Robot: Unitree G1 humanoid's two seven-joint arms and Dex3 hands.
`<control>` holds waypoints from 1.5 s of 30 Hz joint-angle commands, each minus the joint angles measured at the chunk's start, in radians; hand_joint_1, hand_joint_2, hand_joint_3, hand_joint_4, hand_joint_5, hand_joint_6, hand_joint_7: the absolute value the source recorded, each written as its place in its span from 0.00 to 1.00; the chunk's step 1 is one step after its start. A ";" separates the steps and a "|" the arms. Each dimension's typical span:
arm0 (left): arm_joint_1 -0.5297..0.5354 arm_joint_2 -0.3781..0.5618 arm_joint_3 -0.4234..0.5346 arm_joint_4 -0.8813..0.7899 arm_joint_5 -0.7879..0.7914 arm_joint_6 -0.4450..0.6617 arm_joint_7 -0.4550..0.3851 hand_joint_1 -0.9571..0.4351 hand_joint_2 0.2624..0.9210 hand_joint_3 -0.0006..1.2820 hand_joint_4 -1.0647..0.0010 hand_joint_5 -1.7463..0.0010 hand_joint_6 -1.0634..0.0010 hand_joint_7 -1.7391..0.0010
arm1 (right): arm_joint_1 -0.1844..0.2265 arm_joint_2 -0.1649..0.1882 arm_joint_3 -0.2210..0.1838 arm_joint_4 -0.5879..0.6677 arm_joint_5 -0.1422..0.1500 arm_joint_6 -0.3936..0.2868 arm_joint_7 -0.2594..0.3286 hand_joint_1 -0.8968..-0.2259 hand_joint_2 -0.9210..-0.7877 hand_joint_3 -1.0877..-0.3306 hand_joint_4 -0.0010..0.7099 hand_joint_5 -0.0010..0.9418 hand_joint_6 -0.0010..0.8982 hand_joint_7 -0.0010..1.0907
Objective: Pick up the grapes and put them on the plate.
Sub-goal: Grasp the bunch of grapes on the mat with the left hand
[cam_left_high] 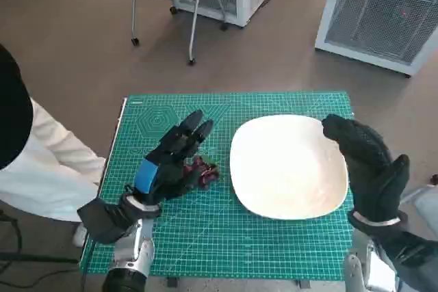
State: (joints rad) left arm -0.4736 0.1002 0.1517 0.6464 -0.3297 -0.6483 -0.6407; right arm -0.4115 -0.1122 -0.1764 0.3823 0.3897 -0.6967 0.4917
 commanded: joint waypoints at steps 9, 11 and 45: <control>-0.001 -0.005 -0.001 0.010 0.006 -0.021 0.000 0.37 1.00 0.24 0.70 1.00 0.66 0.98 | 0.003 -0.003 -0.008 0.020 -0.012 -0.002 0.000 0.71 0.00 0.65 0.92 0.01 0.19 0.78; 0.000 -0.005 0.000 0.010 0.004 -0.021 0.000 0.37 1.00 0.24 0.70 1.00 0.66 0.98 | 0.004 -0.003 -0.008 0.020 -0.012 -0.003 0.002 0.71 0.00 0.65 0.92 0.01 0.19 0.78; 0.019 -0.019 0.004 -0.019 -0.005 -0.004 0.007 0.35 1.00 0.24 0.70 1.00 0.65 0.98 | 0.008 -0.003 -0.007 0.003 0.005 0.024 0.008 0.70 0.00 0.65 0.92 0.01 0.20 0.78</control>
State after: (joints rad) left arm -0.4647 0.0810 0.1536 0.6455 -0.3288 -0.6545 -0.6377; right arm -0.4136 -0.1137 -0.1825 0.3815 0.3899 -0.6898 0.4925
